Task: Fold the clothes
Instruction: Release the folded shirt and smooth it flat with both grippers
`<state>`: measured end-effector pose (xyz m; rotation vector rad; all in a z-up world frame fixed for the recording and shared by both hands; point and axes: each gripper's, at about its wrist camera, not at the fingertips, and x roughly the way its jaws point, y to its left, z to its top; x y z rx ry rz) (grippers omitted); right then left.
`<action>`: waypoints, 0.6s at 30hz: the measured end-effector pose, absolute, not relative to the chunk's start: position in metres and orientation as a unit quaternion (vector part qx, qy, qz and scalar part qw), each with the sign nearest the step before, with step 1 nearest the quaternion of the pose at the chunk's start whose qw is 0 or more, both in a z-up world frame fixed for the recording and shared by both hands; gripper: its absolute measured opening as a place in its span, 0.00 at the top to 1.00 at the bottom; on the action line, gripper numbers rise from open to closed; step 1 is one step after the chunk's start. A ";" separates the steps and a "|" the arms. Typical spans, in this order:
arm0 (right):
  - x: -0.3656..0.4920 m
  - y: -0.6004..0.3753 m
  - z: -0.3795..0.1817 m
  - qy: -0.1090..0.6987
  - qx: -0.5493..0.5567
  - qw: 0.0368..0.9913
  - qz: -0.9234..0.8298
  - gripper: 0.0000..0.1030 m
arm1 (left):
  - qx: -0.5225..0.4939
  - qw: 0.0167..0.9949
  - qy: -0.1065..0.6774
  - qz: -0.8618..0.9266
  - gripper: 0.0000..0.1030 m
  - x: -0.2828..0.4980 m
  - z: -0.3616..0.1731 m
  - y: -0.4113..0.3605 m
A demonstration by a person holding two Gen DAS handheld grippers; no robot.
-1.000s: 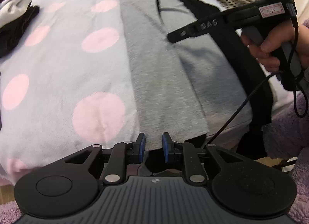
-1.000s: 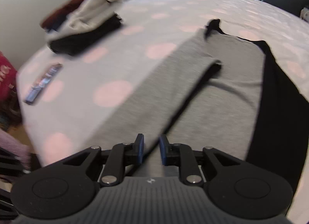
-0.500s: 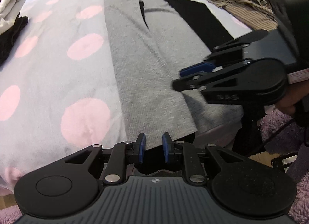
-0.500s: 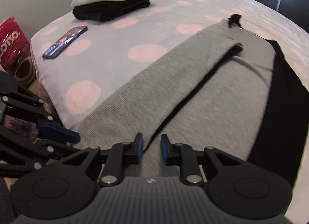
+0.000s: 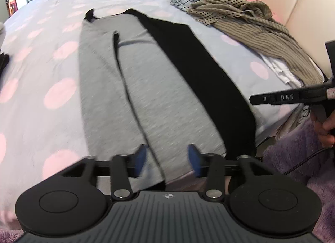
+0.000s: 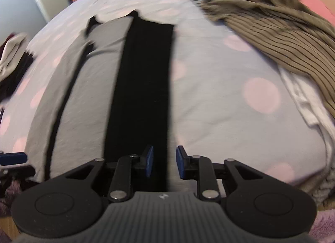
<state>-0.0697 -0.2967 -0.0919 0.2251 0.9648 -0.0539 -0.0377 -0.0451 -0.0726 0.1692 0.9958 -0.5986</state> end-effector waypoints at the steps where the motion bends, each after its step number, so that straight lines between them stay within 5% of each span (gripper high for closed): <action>1: -0.072 -0.301 -0.095 0.463 0.115 0.878 -0.024 0.72 | 0.075 0.832 0.469 -0.287 0.52 -0.037 -0.071 -0.049; 12: -0.065 -0.314 -0.130 0.475 0.168 0.864 0.001 0.68 | 0.031 0.830 0.475 -0.291 0.48 -0.029 -0.073 -0.061; 15: -0.065 -0.310 -0.127 0.472 0.163 0.866 0.010 0.89 | 0.014 0.828 0.482 -0.286 0.48 -0.027 -0.075 -0.057; 18: -0.067 -0.304 -0.120 0.465 0.156 0.871 0.012 0.90 | 0.005 0.826 0.485 -0.287 0.48 -0.028 -0.076 -0.053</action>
